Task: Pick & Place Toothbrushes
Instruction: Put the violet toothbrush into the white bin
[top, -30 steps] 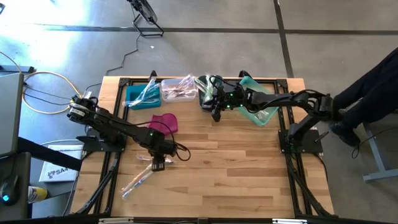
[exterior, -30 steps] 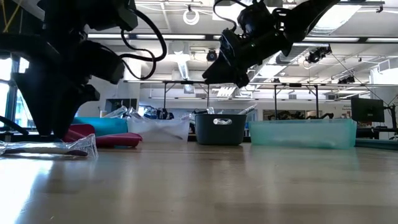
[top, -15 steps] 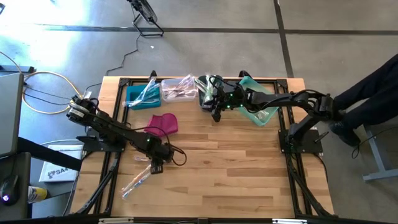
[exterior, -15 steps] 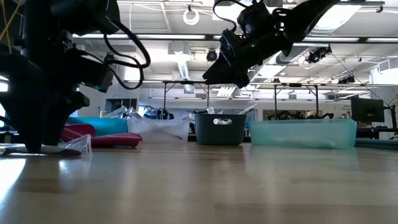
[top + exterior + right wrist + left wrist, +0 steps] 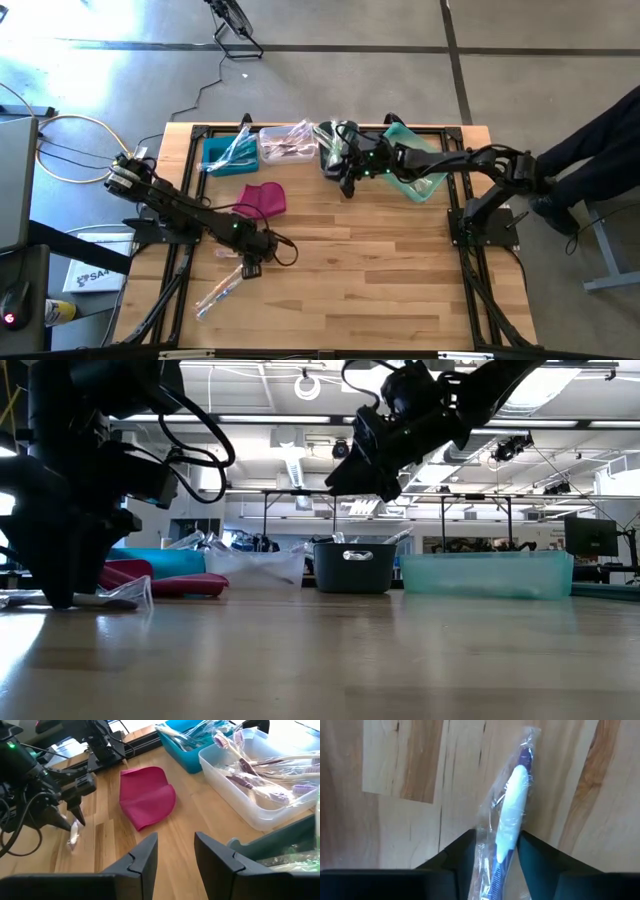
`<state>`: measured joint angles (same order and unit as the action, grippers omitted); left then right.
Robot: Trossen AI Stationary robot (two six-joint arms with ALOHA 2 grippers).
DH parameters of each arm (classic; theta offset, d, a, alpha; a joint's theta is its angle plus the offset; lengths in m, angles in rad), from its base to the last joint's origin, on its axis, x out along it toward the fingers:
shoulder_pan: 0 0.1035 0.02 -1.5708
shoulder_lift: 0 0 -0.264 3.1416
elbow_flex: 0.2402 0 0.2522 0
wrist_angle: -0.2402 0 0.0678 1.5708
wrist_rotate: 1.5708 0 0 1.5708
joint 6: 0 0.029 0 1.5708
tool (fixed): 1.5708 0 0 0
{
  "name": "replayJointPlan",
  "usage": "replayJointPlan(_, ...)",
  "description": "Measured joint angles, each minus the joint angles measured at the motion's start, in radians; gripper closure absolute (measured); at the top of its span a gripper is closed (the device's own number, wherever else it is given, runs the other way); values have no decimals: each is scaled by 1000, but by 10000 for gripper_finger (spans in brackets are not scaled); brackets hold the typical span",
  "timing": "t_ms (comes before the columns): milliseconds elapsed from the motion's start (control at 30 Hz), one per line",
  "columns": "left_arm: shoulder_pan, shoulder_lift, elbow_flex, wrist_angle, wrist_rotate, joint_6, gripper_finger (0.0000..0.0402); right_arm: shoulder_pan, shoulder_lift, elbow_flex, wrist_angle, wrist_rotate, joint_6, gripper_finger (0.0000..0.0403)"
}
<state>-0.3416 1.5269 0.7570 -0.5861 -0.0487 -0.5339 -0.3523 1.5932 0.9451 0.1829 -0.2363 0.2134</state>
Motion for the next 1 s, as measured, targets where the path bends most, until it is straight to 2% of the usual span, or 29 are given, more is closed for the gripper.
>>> replayJointPlan(267,1,1,-1,9,-11,3,344,2,0,0,0,-2,-1,282)
replayJointPlan(433,1,1,-1,15,-11,3,375,2,0,0,-6,-2,-1,282)
replayJointPlan(667,2,2,-1,16,-20,-2,382,2,0,0,-16,-15,-1,282)
replayJointPlan(1000,35,4,23,-22,-12,45,382,-1,-22,0,-25,-184,-1,282)
